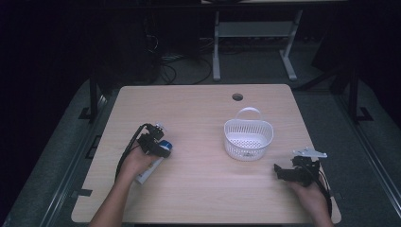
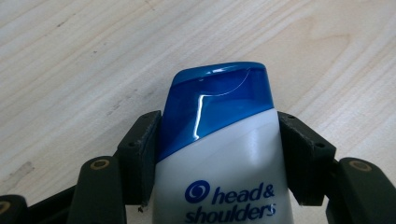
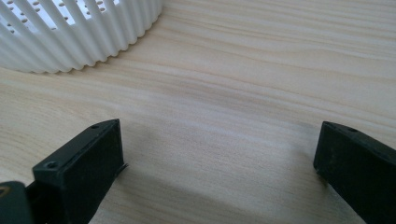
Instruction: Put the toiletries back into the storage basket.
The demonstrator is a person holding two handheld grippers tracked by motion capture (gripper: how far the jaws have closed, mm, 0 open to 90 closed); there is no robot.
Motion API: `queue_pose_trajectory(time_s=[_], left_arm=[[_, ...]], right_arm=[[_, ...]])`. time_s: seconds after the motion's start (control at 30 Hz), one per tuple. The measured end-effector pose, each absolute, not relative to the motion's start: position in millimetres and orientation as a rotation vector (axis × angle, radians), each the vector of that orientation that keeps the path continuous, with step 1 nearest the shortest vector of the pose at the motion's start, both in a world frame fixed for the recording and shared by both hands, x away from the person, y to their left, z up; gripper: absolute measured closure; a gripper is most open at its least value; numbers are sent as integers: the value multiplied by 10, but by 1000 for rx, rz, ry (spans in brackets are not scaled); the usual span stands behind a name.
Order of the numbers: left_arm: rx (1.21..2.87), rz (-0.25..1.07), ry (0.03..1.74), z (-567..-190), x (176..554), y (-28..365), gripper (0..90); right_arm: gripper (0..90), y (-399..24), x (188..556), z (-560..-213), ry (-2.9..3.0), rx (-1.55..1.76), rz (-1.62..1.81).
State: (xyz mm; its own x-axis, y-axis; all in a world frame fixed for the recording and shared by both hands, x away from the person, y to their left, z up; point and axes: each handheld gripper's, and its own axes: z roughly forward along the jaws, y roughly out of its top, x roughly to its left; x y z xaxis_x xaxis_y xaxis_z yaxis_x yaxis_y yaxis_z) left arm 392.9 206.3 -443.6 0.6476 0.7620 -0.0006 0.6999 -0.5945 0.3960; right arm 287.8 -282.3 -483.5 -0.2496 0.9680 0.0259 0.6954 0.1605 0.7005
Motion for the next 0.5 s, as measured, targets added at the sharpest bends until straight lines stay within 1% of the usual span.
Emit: queue_pose_trajectory(time_s=[0.13, 0.5], left_arm=[[2497, 224, 1145, -4408, 3919, 2079, 370], [2379, 211, 1105, -4204, 3834, 2225, 371]], right_arm=[[9, -2823, 2878, -4835, 2012, 1577, 847], [9, -2824, 2879, -4836, 2013, 1576, 847]])
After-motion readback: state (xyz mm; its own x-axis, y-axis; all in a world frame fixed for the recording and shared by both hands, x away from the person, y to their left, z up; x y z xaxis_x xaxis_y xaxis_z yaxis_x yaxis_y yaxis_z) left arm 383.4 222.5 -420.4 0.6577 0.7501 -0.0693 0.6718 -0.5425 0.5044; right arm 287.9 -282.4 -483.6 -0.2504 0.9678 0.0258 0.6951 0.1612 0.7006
